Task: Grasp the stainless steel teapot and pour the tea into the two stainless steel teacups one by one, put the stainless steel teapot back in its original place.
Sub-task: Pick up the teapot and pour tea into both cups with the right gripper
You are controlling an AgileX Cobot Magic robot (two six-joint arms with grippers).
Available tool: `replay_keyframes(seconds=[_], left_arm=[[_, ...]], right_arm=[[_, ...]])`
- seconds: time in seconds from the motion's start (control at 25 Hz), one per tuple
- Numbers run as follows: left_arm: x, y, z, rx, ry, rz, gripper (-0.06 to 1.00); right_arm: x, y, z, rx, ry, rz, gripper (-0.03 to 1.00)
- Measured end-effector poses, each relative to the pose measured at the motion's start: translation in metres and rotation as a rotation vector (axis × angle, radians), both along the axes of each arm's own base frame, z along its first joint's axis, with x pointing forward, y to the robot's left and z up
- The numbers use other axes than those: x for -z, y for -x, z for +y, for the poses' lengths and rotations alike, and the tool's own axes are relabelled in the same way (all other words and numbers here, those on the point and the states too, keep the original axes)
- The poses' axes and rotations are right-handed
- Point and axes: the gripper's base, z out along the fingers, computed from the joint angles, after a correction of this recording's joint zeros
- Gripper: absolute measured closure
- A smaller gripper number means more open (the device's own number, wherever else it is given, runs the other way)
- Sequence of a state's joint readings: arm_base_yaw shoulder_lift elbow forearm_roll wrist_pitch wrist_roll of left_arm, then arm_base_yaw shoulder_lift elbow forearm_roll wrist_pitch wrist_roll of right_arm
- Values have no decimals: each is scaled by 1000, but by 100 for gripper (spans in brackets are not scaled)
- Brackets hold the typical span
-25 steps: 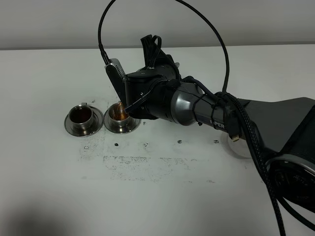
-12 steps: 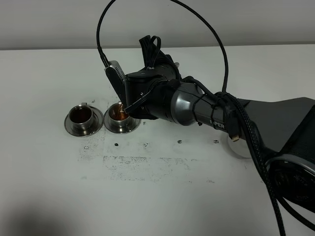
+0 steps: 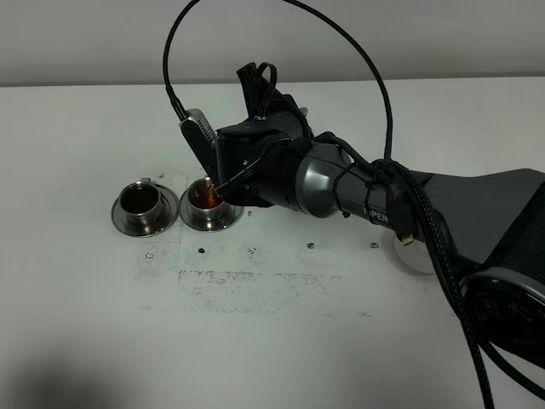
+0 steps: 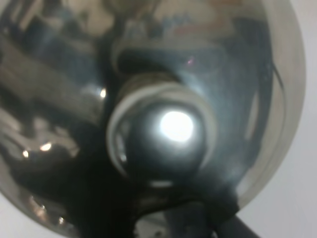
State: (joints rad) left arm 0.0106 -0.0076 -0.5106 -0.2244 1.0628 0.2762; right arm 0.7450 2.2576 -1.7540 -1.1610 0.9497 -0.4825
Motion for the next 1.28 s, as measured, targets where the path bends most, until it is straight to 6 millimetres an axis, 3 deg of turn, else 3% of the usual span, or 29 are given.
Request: replay_keyframes(seconds=[1.28], left_arm=[[0,0,0,1,-2,0,30]], right_arm=[[0,0,1,-10,2,-2,80]])
